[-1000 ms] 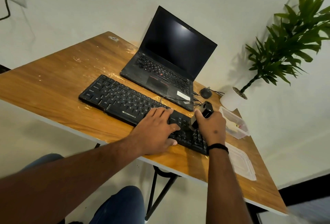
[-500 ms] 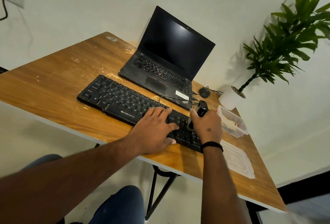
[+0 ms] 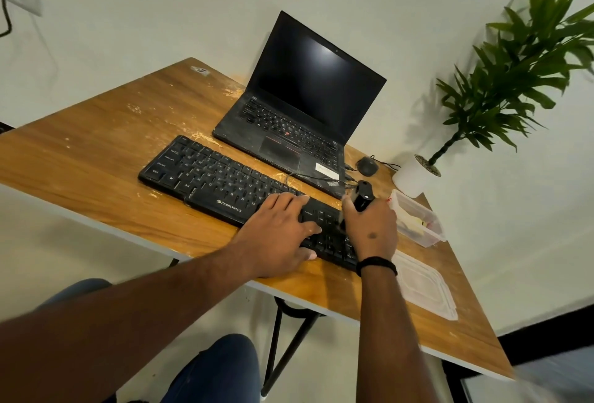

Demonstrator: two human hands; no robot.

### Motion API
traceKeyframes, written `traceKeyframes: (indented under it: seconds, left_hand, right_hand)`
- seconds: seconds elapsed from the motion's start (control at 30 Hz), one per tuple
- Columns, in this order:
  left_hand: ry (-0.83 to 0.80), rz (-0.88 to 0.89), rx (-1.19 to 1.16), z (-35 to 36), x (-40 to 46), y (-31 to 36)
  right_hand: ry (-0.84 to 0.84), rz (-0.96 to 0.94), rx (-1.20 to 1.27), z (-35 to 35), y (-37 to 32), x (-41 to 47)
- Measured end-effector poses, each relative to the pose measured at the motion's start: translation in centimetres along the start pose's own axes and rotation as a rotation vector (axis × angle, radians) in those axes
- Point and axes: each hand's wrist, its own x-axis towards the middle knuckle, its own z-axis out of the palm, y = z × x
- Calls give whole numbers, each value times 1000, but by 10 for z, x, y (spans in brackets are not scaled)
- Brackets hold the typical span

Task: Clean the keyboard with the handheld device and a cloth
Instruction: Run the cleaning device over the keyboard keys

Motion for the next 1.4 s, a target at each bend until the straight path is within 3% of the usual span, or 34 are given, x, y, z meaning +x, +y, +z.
traceKeyframes:
  seconds: [0.13,0.23,0.3,0.43,0.57,0.67,0.8,0.97,1.13,1.2,1.33,1.4]
  left_hand:
    - [20,11,-2,0,0,0]
    - [23,7,-1,0,0,0]
    - [10,2,5,0,0,0]
    - [1,-5,8,-1,0,1]
    - [6,3,14,-1,0,1]
    - [15,7,-2,-2,0,0]
    - [1,1,19,-2,0,1]
    - [-12,1,10,-1,2,0]
    - [6,4,17,1,1,0]
    - [15,9,26,3,1,-1]
    - [8,4,45,5,3,-1]
    - [6,-5,43,3,2,-1]
  right_hand:
    - [-154,-142,181,7,-19,-12]
    - [-204,-117,326,6,-17,-10]
    - [-154,-25,325,4,-7,-3]
    - [56,54,1,5,-1,-5]
    - [-111,-104,159,10,-13,-13]
    - [-219,-83,403,2,-15,-7]
    - [-39,15,306,5,2,-3]
    - [-319,59,433,-15,14,3]
    - [-52,76,401,-2,12,-4]
    - [-101,27,392,3,8,-12]
    - [-382,27,491,-17,11,-6]
    - [-315,-2,449,-20,12,-2]
